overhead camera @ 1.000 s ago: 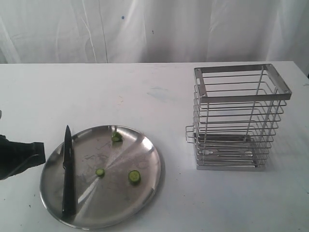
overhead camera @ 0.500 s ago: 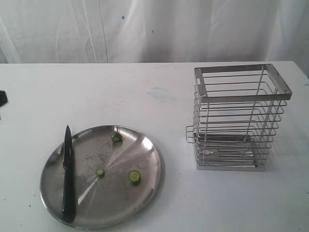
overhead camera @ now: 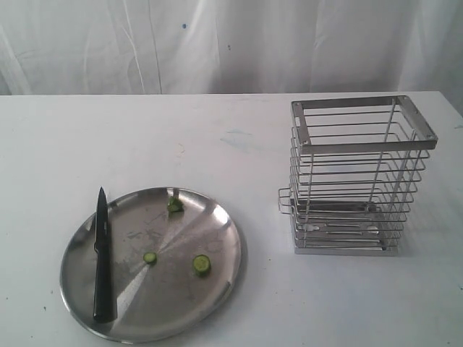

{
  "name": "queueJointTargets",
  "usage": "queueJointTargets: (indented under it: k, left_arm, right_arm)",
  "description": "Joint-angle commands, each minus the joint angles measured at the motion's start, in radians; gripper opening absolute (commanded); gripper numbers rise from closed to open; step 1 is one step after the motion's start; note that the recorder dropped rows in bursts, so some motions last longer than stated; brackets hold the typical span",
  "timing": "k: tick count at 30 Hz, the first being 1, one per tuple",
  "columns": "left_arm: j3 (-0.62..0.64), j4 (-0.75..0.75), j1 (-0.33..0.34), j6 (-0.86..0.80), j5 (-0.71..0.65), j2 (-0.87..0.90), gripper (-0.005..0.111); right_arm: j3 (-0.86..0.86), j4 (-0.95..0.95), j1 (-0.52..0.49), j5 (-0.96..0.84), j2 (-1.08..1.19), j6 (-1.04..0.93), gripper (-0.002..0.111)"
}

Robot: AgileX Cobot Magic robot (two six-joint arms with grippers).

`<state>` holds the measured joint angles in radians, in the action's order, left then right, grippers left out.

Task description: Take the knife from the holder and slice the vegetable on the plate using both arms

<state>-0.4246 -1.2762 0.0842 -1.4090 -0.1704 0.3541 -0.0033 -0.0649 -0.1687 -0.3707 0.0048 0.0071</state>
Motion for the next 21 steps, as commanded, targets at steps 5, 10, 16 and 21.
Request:
queueJointTargets:
  k: [5, 10, 16, 21]
  left_arm:
    - [-0.040, 0.865, 0.003, 0.767, -0.295, -0.005, 0.000]
    - [-0.015, 1.138, 0.003, 1.333, -0.083, -0.037, 0.000]
    - [0.158, 1.352, 0.064, 1.712, 0.157, -0.157, 0.000]
    - [0.297, 1.343, 0.085, 1.731, 0.182, -0.274, 0.000]
  right_arm:
    - [0.003, 0.006, -0.002, 0.004, -0.005, 0.003, 0.000]
    - [0.003, 0.006, -0.002, 0.004, -0.005, 0.003, 0.000]
    - [0.003, 0.008, -0.002, 0.004, -0.005, 0.003, 0.000]
    - [0.003, 0.008, -0.002, 0.004, -0.005, 0.003, 0.000]
